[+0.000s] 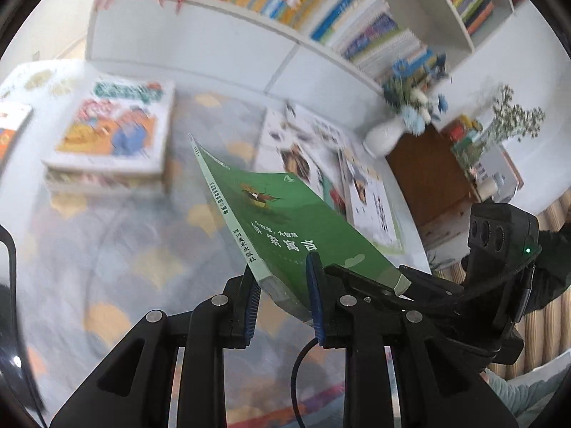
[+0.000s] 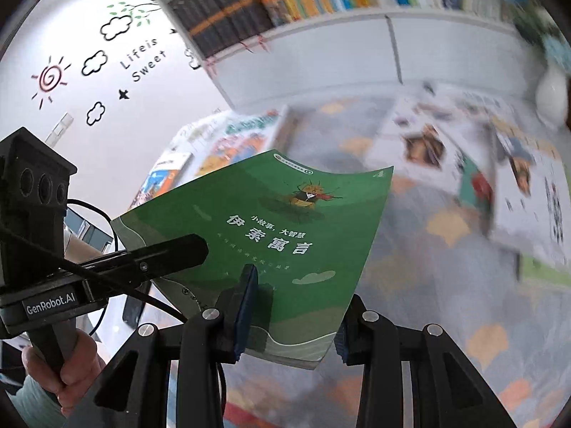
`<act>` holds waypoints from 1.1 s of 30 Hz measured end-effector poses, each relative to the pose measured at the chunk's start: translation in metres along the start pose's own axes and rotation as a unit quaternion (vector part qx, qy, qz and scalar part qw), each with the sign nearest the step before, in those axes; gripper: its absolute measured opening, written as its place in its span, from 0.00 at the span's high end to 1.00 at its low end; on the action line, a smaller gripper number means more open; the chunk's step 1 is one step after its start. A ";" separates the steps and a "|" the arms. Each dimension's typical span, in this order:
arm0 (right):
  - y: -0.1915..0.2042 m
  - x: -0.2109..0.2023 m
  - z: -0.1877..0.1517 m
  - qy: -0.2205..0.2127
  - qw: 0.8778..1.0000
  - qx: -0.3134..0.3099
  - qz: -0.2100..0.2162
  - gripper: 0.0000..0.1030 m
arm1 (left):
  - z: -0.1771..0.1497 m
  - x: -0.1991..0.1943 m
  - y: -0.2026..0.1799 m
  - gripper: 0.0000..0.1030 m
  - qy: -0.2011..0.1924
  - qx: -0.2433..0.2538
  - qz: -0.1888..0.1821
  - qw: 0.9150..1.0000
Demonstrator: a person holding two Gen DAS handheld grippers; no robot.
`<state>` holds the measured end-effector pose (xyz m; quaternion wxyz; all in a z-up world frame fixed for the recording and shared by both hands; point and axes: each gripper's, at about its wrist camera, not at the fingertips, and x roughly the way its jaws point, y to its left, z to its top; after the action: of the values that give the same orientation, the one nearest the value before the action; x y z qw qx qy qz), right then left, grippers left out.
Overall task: Organize books
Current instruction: 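Carry the green book with the left gripper toward the stack, then lower the green book onto the stack and open the left gripper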
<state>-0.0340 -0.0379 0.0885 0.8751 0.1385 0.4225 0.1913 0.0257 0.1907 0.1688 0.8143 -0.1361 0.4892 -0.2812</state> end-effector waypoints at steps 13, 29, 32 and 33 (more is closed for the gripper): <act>0.083 0.114 0.100 -0.004 0.998 -0.058 -0.003 0.64 | 0.082 -0.011 0.125 0.79 -0.052 -0.037 0.036 0.997; 0.089 0.204 0.137 0.039 0.998 -0.016 -0.042 0.63 | 0.096 0.030 0.219 0.79 -0.032 -0.119 0.078 0.989; 0.091 0.213 0.130 0.047 0.997 -0.020 -0.050 0.63 | 0.088 0.024 0.236 0.79 -0.032 -0.151 0.094 0.984; 0.090 0.216 0.128 0.052 0.997 -0.021 -0.053 0.63 | 0.083 0.020 0.241 0.79 -0.033 -0.161 0.098 0.981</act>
<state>0.1713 0.1298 0.0540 0.8637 0.0868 0.4699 0.1602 0.1844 0.3684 0.0745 0.8211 -0.2259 0.5120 -0.1125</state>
